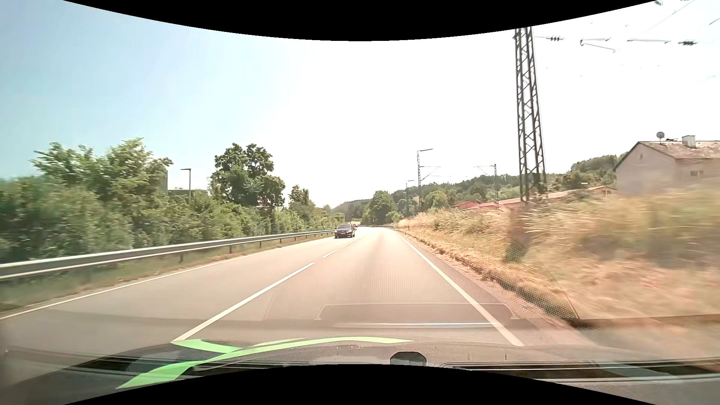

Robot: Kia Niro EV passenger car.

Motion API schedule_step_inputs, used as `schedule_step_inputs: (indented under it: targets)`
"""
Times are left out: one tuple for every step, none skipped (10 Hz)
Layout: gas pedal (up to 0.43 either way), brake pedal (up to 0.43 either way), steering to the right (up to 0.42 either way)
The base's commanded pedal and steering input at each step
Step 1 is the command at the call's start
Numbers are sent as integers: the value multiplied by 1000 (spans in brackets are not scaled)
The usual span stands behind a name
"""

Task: Follow the waypoints while adhering to traffic rules and regulations

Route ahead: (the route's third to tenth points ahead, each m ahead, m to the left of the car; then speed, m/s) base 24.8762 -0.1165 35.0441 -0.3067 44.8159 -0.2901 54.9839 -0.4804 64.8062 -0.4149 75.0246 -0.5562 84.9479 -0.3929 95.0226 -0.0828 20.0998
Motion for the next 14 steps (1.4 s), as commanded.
schedule_step_inputs:
  targets:
    - [189, 0, 0]
    - [189, 0, 0]
    - [197, 0, 0]
    - [197, 0, 0]
    - [209, 0, 0]
    - [220, 0, 0]
    - [228, 0, 0]
    - [240, 0, 0]
    - [240, 0, 0]
    - [240, 0, 0]
    - [240, 0, -1]
    - [228, 0, -1]
    - [189, 0, -1]
    - [189, 0, -1]
